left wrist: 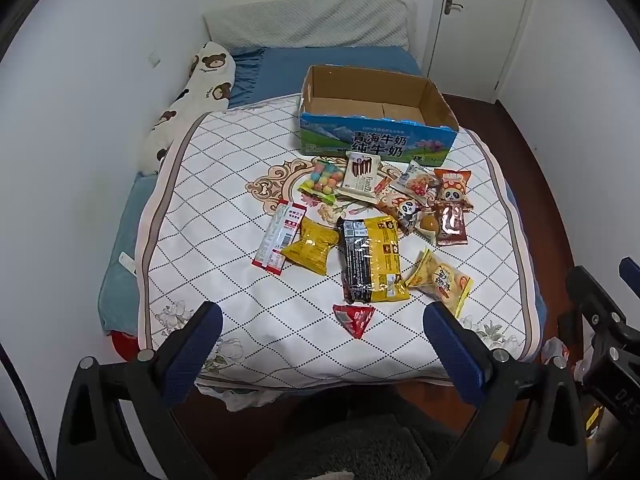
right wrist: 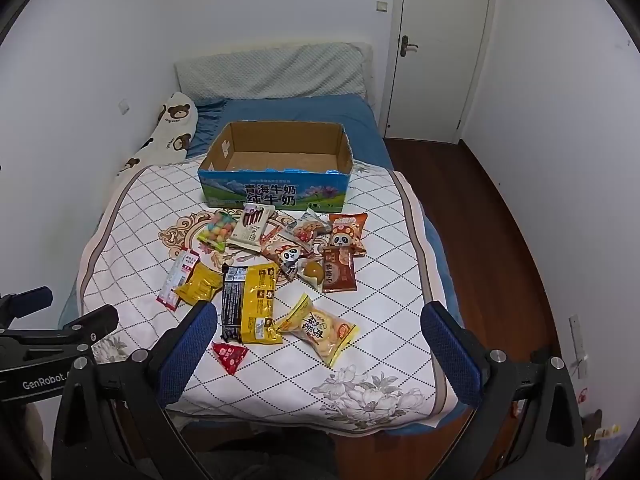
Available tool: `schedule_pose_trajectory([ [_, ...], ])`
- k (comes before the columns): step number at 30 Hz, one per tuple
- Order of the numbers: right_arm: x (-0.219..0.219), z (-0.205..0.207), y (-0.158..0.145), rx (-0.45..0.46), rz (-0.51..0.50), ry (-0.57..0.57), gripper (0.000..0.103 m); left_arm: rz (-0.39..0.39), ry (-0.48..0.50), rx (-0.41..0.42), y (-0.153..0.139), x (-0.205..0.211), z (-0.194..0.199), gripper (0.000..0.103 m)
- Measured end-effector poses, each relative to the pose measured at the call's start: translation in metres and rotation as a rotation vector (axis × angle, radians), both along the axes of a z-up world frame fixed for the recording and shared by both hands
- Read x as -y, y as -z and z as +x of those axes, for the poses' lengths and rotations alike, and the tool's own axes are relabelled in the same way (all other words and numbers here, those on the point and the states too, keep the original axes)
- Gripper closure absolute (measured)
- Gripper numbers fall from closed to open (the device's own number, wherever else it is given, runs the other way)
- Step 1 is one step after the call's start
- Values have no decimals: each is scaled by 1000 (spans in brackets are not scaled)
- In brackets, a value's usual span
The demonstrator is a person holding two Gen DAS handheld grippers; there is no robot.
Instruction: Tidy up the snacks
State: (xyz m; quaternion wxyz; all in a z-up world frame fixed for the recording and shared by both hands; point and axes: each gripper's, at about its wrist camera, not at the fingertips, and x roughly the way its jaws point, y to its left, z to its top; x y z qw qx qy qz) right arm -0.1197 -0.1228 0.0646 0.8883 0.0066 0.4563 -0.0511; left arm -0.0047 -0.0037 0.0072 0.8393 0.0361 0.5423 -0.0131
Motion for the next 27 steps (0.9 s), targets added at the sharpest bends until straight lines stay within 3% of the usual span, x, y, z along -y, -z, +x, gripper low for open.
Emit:
schedule_pose_trajectory([
  [27,-3,-2,-3,15,-3,22,0,-19,4,40,-5,-10,0,0],
])
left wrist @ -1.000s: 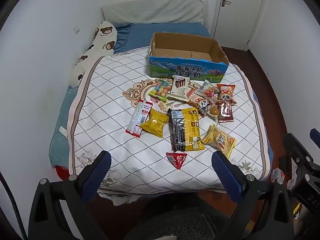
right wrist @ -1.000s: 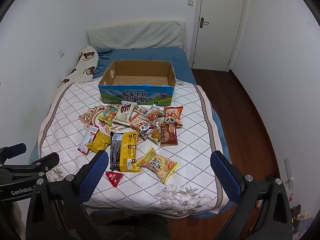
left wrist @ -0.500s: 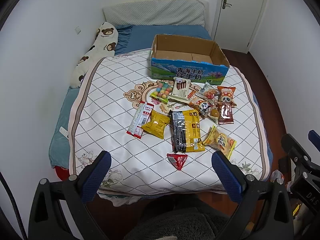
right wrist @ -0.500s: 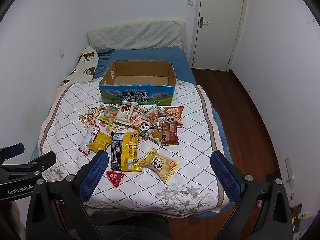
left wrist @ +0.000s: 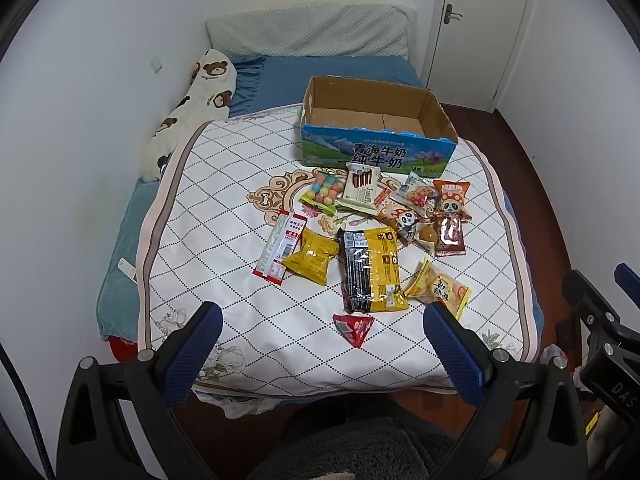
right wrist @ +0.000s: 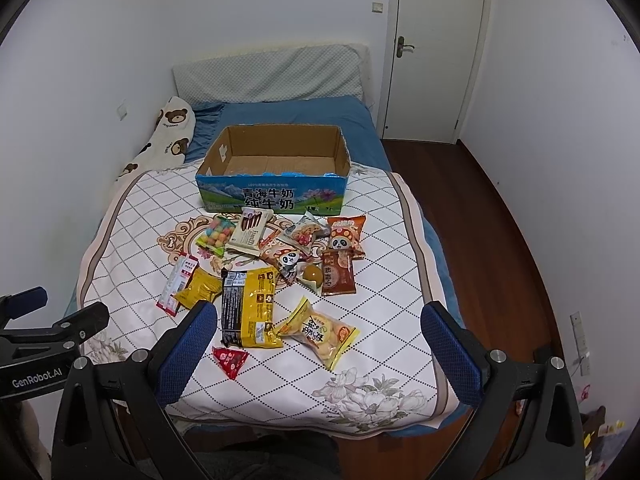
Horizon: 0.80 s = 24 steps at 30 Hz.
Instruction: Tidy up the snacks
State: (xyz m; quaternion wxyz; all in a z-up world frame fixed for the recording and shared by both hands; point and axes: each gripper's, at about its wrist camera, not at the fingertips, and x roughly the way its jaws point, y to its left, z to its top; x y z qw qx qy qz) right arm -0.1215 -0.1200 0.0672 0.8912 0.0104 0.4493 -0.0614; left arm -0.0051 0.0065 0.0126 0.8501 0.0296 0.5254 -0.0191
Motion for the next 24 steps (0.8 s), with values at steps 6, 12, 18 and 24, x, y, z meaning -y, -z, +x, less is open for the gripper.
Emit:
schedule_pose_trajectory([
  [6,-2,3,-2,4,-5,-5,0,-1,-1,5,-1,-1,-1,0],
  [12,-2,2,0,7,-2,-10,0,-3,-11,13,-3,-2,-1,0],
  [18,-3,2,-1,13,-7,-14,0,-8,-16,22,-5,-5,-3,0],
  [24,-5,1,-1,17,-8,-15,0,-7,-11,28,-7,-5,-4,0],
])
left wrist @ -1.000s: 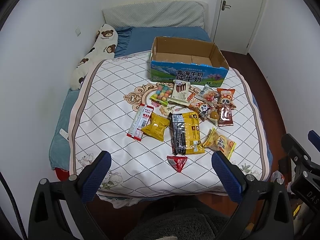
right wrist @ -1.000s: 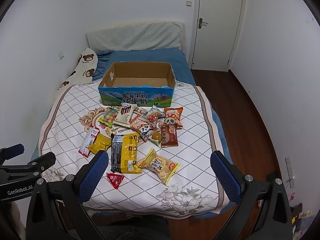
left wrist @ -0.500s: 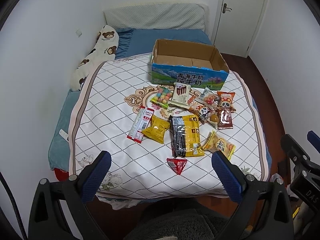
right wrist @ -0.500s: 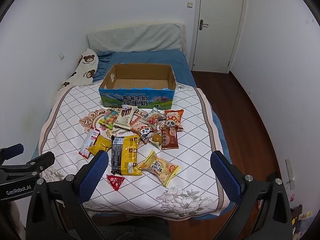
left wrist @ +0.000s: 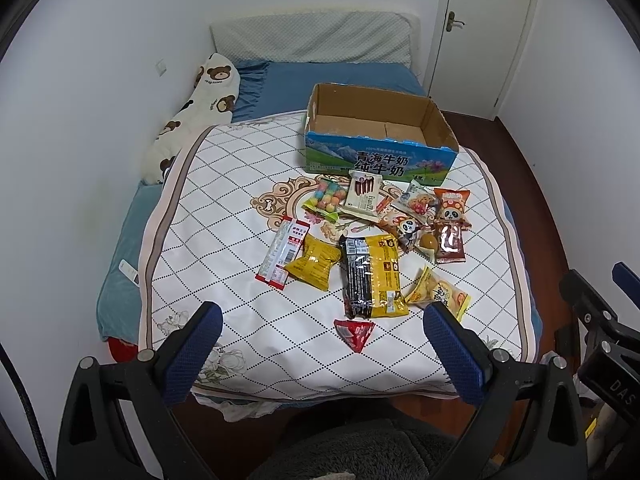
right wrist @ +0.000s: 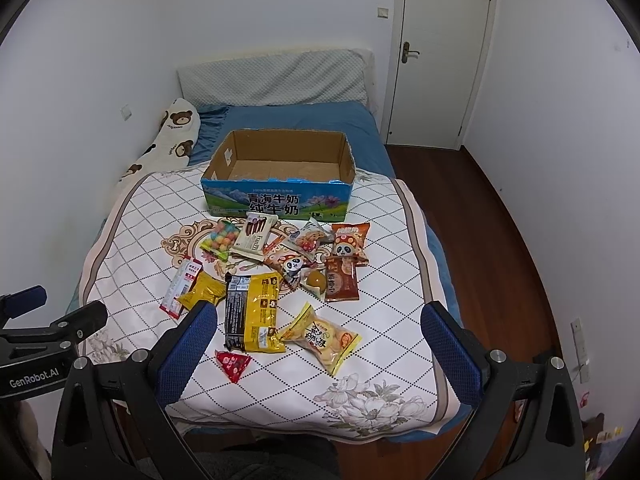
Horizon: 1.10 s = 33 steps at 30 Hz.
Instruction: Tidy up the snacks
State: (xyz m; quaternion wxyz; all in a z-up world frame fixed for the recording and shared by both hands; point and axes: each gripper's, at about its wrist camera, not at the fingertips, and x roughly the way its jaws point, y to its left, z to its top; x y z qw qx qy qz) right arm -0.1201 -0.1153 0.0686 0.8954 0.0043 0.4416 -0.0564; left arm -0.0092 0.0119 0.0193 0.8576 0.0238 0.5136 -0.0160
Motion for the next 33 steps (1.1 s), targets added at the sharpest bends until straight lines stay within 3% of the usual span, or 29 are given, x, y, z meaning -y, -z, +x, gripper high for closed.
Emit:
schedule_pose_trajectory([
  [33,4,4,3,-13,29,2,0,4,3,3,-1,-2,2,0],
])
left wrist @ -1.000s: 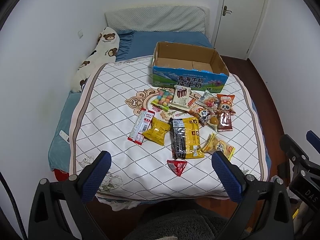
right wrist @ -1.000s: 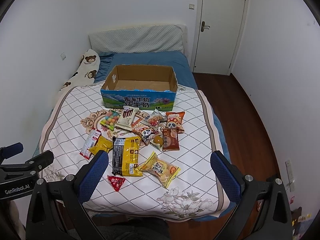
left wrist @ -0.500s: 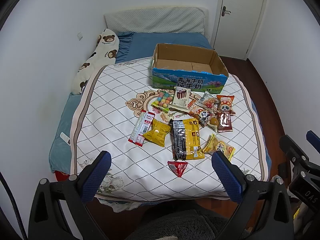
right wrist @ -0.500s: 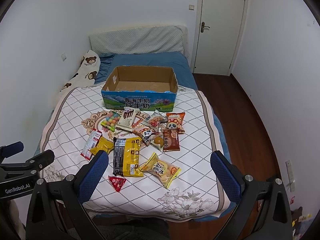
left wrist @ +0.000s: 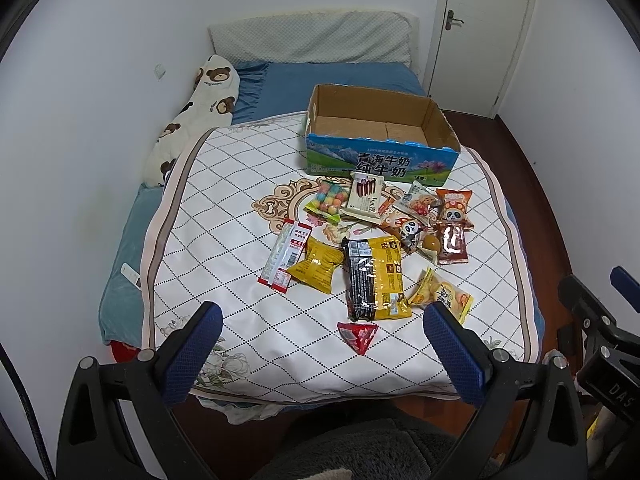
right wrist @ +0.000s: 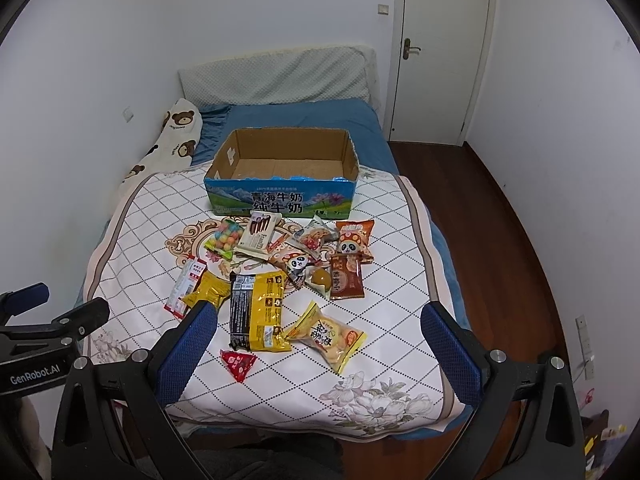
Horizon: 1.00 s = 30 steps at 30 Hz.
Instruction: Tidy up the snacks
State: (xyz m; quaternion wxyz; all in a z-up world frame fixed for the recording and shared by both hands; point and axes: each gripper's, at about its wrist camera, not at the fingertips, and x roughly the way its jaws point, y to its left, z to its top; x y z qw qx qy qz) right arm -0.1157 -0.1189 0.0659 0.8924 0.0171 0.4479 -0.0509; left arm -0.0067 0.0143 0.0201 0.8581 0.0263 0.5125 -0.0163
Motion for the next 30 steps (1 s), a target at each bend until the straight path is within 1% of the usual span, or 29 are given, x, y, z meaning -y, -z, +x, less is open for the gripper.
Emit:
schedule_pose_trajectory([
  [2,2,3,6,-12,5,1,0,15,-3,-10,5,-3,9,0],
  [4,6,12,18,-39,2,-3,0,27,-13,-23,17,-8,22,0],
  [7,12,30,46,-95,-14,-47,0,47,-17,-83,47,-12,50,0],
  [8,12,36,56,-114,-28,-72,0,65,-21,-97,55,-11,58,0],
  [11,13,58,100,-193,-98,-139,0,97,-10,-170,93,-6,87,0],
  [12,13,67,119,-229,-108,-172,0,106,-6,-209,112,-4,97,0],
  [13,14,76,140,-273,-118,-195,0,106,2,-235,124,-1,103,0],
  [15,16,90,177,-344,-114,-238,0,127,14,-292,153,6,116,0],
  [16,17,97,195,-379,-110,-258,0,136,26,-328,172,10,122,0],
  [18,17,113,232,-453,-117,-302,0,152,30,-381,199,15,129,0],
  [21,14,128,278,-552,-125,-378,0,156,46,-440,227,24,134,0],
  [23,11,134,299,-589,-126,-428,1,160,57,-471,242,30,136,0],
  [24,8,136,312,-613,-135,-466,3,160,61,-483,247,33,137,0],
  [26,5,138,328,-634,-153,-498,18,165,70,-500,255,38,140,0],
  [27,6,139,338,-655,-149,-503,31,163,76,-508,258,40,141,0],
  [29,13,144,346,-665,-105,-463,34,156,84,-520,262,44,144,0],
  [30,23,146,346,-664,-48,-400,38,152,88,-525,263,47,146,0],
])
